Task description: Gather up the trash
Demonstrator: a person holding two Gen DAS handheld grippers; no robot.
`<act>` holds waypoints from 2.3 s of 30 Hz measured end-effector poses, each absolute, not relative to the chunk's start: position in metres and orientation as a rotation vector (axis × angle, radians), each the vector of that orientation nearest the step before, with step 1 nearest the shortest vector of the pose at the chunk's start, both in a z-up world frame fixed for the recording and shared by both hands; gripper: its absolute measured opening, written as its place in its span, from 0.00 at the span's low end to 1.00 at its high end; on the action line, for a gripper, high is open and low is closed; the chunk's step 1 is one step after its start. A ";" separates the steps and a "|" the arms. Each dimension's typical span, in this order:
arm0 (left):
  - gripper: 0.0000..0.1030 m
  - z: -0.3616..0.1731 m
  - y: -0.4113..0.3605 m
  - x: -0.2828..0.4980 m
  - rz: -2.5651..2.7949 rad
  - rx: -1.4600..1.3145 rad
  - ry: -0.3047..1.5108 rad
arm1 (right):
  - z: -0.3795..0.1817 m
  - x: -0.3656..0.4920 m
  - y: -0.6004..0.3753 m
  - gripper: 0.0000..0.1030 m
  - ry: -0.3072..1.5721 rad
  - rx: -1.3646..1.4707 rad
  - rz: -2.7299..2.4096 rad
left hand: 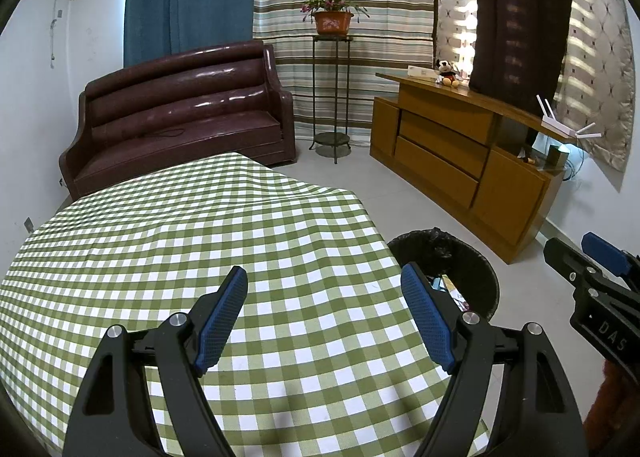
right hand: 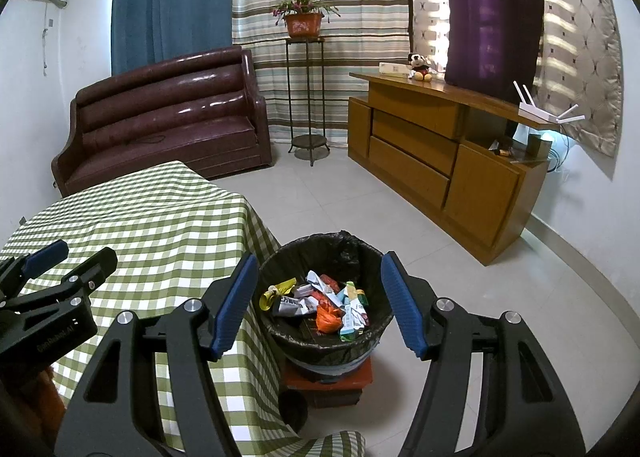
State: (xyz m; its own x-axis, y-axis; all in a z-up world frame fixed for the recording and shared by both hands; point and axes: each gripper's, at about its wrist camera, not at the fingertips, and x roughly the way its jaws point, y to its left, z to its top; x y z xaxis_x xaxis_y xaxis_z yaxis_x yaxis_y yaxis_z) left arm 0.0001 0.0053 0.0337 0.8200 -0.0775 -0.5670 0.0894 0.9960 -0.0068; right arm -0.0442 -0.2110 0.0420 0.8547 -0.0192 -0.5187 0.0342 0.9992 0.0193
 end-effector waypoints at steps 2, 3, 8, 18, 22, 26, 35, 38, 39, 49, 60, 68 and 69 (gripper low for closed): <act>0.74 0.034 0.005 0.000 -0.089 0.021 0.604 | 0.042 -0.043 -0.211 0.61 0.545 0.029 -0.028; 0.74 0.034 0.005 0.000 -0.089 0.021 0.605 | 0.042 -0.044 -0.211 0.61 0.544 0.029 -0.028; 0.74 0.034 0.005 0.000 -0.088 0.020 0.604 | 0.042 -0.044 -0.211 0.61 0.545 0.028 -0.028; 0.74 0.035 0.003 -0.001 -0.090 0.020 0.604 | 0.042 -0.042 -0.210 0.61 0.545 0.027 -0.028; 0.74 0.036 0.001 -0.003 -0.091 0.021 0.601 | 0.042 -0.044 -0.210 0.61 0.547 0.027 -0.028; 0.77 0.037 -0.001 -0.005 -0.094 0.024 0.599 | 0.042 -0.046 -0.211 0.61 0.547 0.026 -0.027; 0.82 0.037 -0.004 -0.005 -0.078 0.034 0.598 | 0.041 -0.046 -0.210 0.61 0.548 0.026 -0.028; 0.82 0.037 -0.004 -0.005 -0.068 0.045 0.598 | 0.042 -0.047 -0.210 0.61 0.547 0.025 -0.028; 0.82 0.036 -0.003 -0.005 -0.067 0.048 0.599 | 0.042 -0.048 -0.210 0.61 0.547 0.025 -0.028; 0.82 0.036 -0.004 -0.005 -0.084 0.042 0.574 | 0.042 -0.048 -0.210 0.61 0.549 0.025 -0.028; 0.83 0.034 -0.004 -0.005 -0.115 0.039 0.580 | 0.042 -0.047 -0.209 0.61 0.550 0.025 -0.027; 0.83 0.030 0.001 -0.001 -0.090 0.053 0.596 | 0.038 -0.052 -0.207 0.61 0.554 0.018 -0.021; 0.83 0.029 0.004 0.001 -0.083 0.047 0.610 | 0.037 -0.054 -0.206 0.61 0.555 0.014 -0.019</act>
